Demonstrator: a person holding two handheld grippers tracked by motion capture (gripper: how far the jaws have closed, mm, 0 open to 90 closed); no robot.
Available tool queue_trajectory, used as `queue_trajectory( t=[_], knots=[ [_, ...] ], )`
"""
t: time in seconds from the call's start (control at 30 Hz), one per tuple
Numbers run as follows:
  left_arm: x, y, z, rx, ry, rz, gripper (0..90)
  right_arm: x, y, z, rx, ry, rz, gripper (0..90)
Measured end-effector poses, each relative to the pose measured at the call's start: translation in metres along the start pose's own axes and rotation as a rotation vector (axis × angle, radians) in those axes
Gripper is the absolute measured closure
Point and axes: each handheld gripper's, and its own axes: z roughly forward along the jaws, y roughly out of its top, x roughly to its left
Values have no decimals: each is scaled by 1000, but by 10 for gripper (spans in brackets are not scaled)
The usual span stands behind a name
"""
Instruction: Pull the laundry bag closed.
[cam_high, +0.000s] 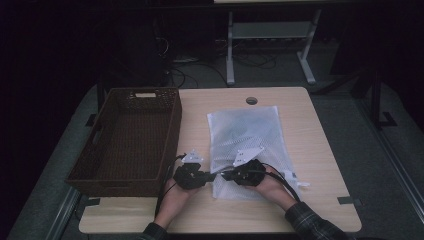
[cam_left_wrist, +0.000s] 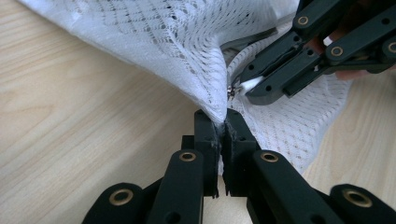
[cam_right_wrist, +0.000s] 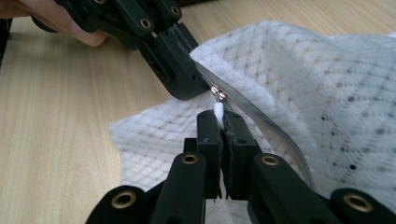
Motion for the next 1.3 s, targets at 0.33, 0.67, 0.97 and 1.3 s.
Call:
queue_trajectory(
  t=[0.33, 0.67, 0.97, 1.3],
  knots=[
    [3, 1, -3, -20, 21, -39, 859, -5, -2, -8, -7, -18, 11, 866],
    [3, 0, -5, -19, 32, -47, 860, -7, -4, -15, -13, -36, 14, 866],
    [3, 0, -6, -17, 35, -48, 860, -9, -6, -24, -19, -49, 21, 866],
    [3, 0, -6, -9, 41, -55, 860, -8, -10, -33, -19, -53, 29, 866]
  ],
)
